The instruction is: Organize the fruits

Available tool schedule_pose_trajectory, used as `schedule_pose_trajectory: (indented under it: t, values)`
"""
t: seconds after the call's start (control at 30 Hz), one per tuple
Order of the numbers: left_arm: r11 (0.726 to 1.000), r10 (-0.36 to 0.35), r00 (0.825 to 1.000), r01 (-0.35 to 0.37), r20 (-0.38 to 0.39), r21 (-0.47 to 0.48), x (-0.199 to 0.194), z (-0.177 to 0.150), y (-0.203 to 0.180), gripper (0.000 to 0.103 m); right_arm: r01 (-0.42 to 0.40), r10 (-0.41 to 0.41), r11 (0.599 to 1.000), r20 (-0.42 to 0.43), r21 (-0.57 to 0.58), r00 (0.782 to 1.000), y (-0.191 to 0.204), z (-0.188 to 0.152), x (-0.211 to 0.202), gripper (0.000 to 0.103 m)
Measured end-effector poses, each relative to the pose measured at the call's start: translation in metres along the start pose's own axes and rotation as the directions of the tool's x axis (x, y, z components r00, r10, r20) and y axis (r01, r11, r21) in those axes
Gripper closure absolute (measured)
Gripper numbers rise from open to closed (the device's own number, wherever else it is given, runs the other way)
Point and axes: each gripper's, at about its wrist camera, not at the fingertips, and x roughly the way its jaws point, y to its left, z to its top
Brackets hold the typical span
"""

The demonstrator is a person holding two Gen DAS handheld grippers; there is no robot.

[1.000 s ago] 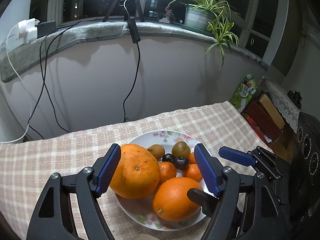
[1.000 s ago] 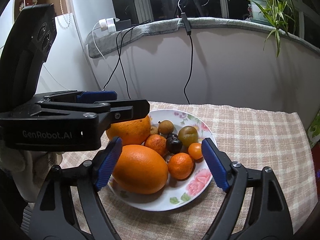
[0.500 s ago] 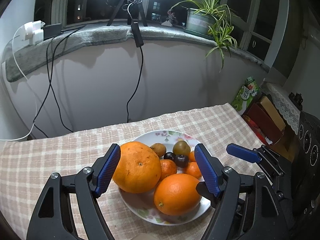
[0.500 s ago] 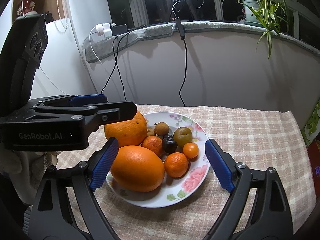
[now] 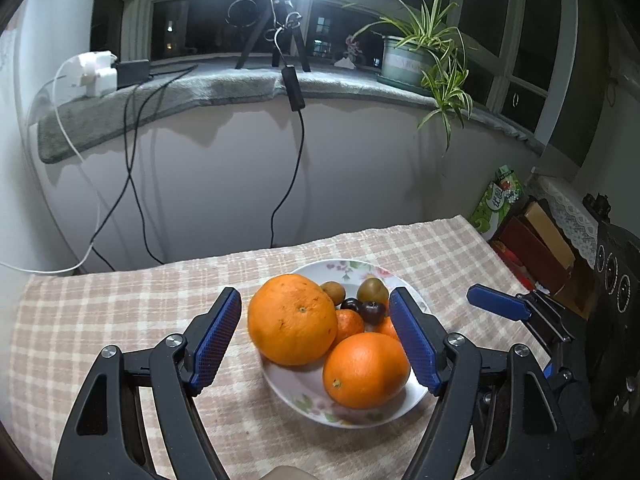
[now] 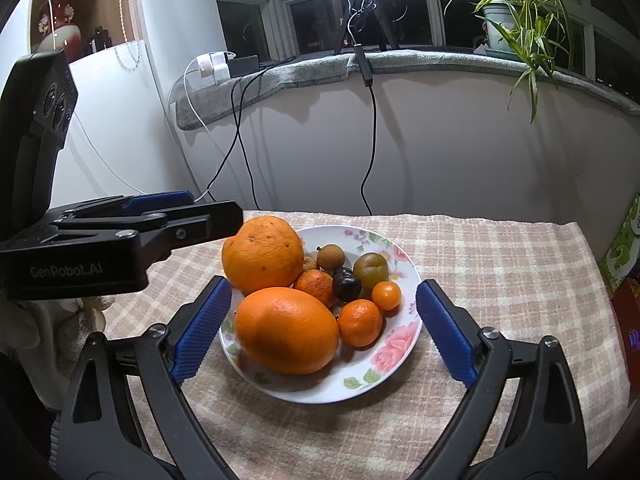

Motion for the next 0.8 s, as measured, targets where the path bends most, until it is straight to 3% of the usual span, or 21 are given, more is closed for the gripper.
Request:
schedule_pose_trajectory:
  t: [0.63, 0.8]
  values:
    - [0.995, 0.103, 0.993, -0.103, 0.061, -0.005, -0.043, -0.041, -0.005, 0.027, 0.020, -0.021, 1.000, 0.037, 0.012, 0.999, -0.003, -0.009, -0.023, 0.006]
    - [0.995, 0.096, 0.993, -0.095, 0.068, -0.016, -0.051, -0.046, -0.006, 0.027, 0.015, -0.016, 1.000, 0.047, 0.015, 0.999, -0.004, -0.013, -0.029, 0.005]
